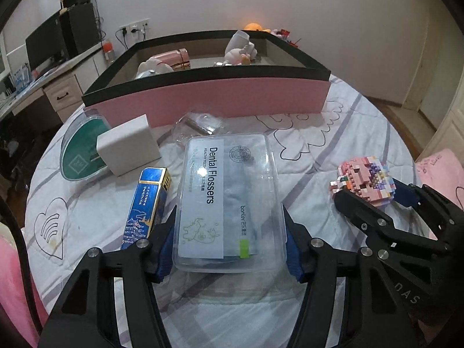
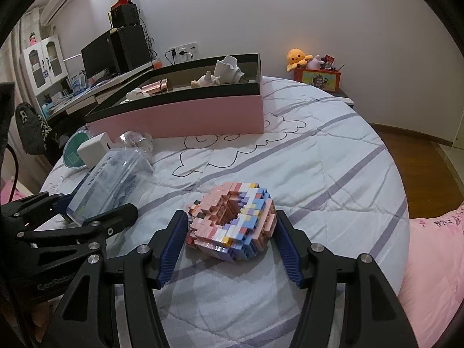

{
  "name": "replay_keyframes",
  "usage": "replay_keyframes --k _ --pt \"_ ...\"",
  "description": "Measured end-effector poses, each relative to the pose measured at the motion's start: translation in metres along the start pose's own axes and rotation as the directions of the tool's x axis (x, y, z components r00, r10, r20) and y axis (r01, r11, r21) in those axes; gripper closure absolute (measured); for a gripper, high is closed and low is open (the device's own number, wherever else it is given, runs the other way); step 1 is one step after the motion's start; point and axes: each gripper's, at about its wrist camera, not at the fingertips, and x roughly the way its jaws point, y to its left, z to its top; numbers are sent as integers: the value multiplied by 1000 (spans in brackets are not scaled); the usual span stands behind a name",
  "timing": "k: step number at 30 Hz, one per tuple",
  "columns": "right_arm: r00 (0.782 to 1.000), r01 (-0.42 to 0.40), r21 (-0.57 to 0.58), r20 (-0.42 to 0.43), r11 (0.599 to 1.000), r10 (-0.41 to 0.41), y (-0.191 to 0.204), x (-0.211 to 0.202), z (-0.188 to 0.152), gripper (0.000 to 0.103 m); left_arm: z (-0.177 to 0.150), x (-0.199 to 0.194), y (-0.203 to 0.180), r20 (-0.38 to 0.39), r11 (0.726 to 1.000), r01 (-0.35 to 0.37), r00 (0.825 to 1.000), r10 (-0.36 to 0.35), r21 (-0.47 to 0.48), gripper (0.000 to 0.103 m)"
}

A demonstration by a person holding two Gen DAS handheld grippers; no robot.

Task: Organize rigid objects
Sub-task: 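Grasp the Dental Flossers case with the left gripper while the right grasps the block donut, then carry the flosser case and block donut over the box and release both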

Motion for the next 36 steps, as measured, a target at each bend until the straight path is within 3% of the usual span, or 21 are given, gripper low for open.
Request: replay_keyframes --k 8,12,18,24,28,36 --pt "1000 4 -2 -8 1000 -4 -1 3 3 41 0 1 -2 23 1000 -19 1000 19 -3 41" --pt "999 -28 24 22 999 27 -4 -6 2 45 -4 -22 4 100 999 4 995 0 -41 41" --pt "989 -55 -3 137 998 55 10 -45 13 45 -3 -75 12 243 998 -11 970 25 -59 41" --pt "959 -31 -72 279 997 50 39 -100 24 45 -4 -142 21 376 997 -12 926 40 -76 41" --pt "928 -12 -116 369 993 54 59 -143 29 45 -14 -191 28 469 996 -5 882 45 -88 41" --pt "861 45 -173 506 984 50 90 -212 27 45 -29 -251 30 571 995 -18 818 68 -93 41"
